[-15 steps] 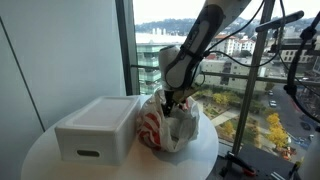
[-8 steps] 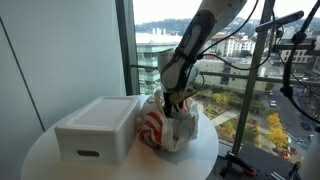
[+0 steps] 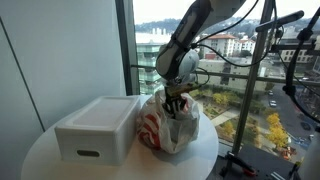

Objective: Remove the towel and shirts from the plastic bag and place them on top of the white container.

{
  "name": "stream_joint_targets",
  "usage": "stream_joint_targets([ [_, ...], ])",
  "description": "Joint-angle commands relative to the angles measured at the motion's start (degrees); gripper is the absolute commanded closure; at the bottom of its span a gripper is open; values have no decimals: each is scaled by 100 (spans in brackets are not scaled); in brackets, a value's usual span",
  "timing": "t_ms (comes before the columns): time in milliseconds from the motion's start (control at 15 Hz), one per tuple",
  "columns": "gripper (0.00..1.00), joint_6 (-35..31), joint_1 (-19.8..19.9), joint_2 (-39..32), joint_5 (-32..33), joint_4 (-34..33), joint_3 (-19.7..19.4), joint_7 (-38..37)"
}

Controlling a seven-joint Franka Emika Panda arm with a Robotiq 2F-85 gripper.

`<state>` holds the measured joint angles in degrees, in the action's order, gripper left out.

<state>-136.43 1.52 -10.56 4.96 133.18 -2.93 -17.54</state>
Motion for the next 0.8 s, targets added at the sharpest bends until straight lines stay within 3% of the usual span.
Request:
stream_joint_targets([
  [0,92,561,-45,522,-170,13,-86,-388],
  [400,92,492,5,1722,248,280,-50,-1440],
  [733,92,736,196,3124,1117,459,377,-2440],
])
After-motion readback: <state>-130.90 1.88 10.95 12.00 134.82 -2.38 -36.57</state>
